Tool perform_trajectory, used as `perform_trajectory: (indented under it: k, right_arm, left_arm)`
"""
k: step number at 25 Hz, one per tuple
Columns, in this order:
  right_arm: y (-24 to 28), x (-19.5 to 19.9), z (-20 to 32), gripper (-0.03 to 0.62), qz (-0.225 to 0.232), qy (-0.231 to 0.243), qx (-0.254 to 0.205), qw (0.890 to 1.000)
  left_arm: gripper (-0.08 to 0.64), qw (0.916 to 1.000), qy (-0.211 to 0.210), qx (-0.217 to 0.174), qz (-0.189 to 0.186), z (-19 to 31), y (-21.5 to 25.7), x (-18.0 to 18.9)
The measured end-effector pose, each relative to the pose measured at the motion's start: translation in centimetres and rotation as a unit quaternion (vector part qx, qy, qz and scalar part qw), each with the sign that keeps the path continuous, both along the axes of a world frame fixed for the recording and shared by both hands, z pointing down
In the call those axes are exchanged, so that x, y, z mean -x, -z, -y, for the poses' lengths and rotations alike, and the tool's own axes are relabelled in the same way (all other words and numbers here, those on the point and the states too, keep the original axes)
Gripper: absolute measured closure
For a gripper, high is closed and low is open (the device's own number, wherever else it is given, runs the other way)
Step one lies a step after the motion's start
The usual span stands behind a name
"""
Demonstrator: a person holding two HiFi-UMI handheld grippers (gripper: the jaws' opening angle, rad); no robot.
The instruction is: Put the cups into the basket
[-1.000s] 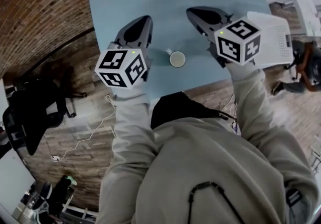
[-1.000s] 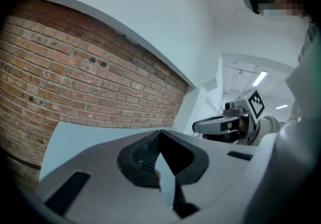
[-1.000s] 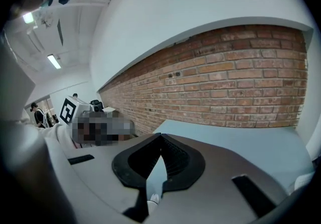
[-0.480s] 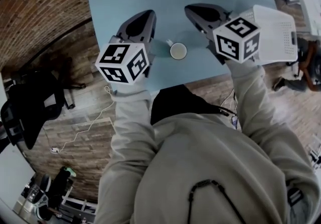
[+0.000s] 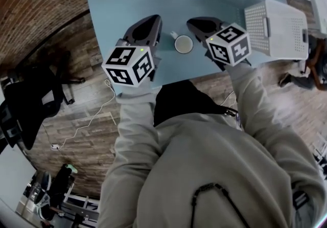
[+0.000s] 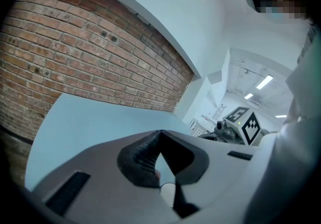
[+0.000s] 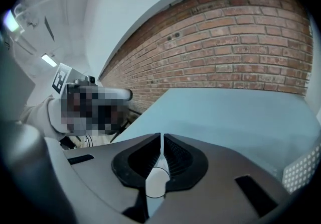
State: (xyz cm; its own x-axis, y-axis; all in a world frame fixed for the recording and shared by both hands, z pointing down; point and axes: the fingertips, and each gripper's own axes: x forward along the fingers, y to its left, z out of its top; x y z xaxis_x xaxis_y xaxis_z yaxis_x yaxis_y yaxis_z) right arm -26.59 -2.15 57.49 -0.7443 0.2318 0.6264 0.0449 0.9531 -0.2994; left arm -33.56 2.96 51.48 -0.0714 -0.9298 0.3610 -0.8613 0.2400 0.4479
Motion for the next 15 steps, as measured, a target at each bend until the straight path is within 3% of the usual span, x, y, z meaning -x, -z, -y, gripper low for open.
perform_trajectory:
  k: [11,15]
  right_arm:
    - [-6.1,-2.5,-0.8,0.581,-0.051,-0.007,0.01,0.999]
    - [-7.8,-3.4,-0.6,0.533,-0.069,-0.004,0.02,0.997]
  left_arm:
    - [0.565,0.999,-0.008,0.027,-0.034,-0.9,-5.8,-2.2]
    - [0.565,0.9986,-0.014,0.034,-0.039,-0.9,-7.0,-2.9]
